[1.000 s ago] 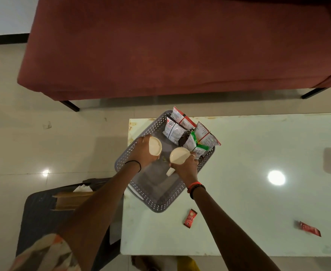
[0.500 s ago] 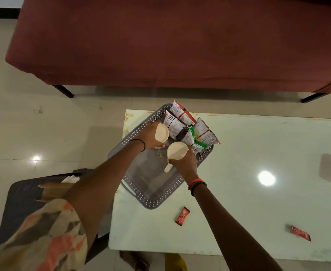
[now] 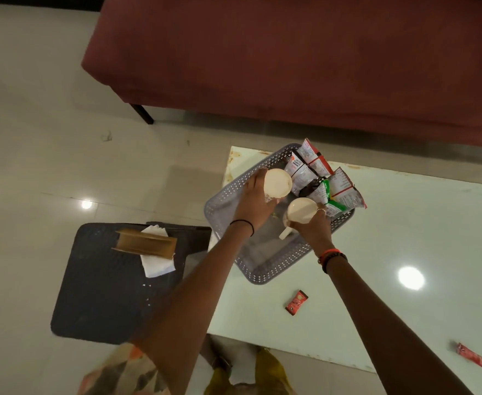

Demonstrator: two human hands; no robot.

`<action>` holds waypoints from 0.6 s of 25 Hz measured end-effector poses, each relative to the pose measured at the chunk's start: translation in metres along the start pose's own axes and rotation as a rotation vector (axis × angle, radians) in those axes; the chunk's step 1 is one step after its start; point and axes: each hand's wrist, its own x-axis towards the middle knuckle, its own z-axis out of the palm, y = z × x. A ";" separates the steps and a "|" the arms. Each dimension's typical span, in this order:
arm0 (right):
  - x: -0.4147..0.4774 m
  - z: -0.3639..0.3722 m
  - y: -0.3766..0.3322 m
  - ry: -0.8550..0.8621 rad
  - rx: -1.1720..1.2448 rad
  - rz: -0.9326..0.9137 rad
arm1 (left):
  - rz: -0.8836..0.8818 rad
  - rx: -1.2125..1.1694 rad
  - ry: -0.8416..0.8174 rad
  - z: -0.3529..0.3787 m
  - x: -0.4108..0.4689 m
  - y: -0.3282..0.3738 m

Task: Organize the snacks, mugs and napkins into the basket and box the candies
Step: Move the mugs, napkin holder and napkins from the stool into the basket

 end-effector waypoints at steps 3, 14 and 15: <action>-0.022 0.007 -0.011 0.124 -0.038 -0.070 | 0.037 -0.114 0.248 -0.027 -0.045 -0.011; -0.144 0.167 -0.059 -0.317 -0.210 -0.557 | -0.186 0.376 -0.006 -0.174 -0.151 -0.189; -0.149 0.182 -0.063 -0.389 -0.245 -0.574 | -0.176 0.417 -0.079 -0.181 -0.153 -0.201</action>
